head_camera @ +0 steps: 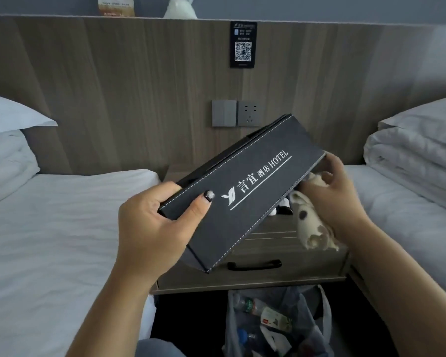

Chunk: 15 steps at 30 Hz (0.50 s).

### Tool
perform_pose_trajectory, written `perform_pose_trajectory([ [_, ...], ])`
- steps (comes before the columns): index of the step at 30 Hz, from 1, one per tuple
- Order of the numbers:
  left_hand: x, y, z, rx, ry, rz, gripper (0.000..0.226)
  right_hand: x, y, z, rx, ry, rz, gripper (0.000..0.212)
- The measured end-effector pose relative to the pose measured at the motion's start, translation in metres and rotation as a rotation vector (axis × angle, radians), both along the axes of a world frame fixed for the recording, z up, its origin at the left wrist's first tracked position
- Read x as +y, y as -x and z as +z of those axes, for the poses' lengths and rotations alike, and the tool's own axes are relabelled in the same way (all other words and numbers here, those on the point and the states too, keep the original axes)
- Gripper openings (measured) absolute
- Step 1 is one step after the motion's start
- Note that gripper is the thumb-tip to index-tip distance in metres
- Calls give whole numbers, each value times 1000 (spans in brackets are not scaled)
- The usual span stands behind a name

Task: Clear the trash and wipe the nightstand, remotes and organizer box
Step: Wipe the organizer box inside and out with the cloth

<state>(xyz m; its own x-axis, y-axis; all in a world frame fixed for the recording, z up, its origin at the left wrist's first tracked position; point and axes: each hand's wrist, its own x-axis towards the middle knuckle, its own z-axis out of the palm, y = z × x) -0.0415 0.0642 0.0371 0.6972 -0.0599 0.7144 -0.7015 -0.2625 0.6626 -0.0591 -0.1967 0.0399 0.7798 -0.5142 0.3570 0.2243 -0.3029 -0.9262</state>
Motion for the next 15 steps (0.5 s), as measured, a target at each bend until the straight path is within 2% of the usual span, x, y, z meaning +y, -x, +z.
perform_pose_trajectory([
  [3,-10,-2,-2,96,83,-176,47,-10,37,-2,-50,-86,-37,52],
  [9,-38,-11,-9,143,-71,-354,45,-24,80,-36,-52,-236,-166,48],
  [15,-51,-29,-22,149,-47,-393,41,-36,77,-42,-54,-174,-206,48],
])
